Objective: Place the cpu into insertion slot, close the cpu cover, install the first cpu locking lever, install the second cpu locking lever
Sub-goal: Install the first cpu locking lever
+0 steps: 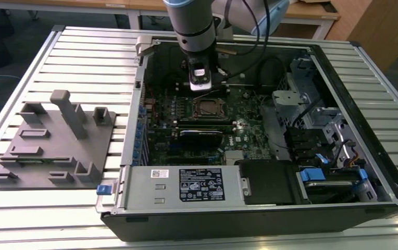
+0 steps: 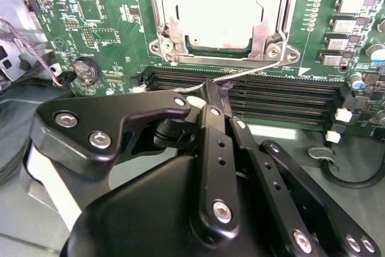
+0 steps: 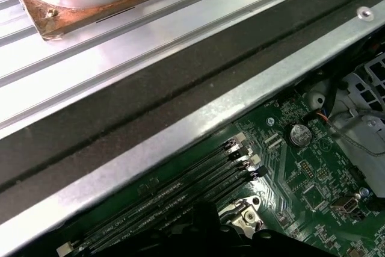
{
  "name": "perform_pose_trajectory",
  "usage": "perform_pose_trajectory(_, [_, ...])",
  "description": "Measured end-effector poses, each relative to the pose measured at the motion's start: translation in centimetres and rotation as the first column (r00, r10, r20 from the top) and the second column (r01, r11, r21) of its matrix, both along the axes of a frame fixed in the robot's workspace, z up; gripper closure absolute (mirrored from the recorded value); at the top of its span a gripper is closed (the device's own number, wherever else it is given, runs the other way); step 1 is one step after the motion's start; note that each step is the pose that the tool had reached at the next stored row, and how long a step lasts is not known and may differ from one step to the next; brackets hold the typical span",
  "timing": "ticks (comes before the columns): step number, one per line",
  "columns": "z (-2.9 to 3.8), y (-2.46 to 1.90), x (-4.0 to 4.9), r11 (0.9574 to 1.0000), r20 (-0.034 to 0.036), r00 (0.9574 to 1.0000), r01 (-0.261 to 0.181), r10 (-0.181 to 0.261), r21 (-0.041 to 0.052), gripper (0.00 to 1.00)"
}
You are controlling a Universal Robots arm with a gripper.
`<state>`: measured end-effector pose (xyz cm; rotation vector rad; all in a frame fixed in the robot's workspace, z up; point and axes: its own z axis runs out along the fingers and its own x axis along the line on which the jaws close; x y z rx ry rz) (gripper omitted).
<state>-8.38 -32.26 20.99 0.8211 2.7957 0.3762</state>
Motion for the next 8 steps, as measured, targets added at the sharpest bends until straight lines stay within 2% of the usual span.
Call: perform_pose_trajectory(8, [-0.37,0.00,0.04,0.9994,-0.0001,0.9994,0.035,-0.035,-0.0002,0.90])
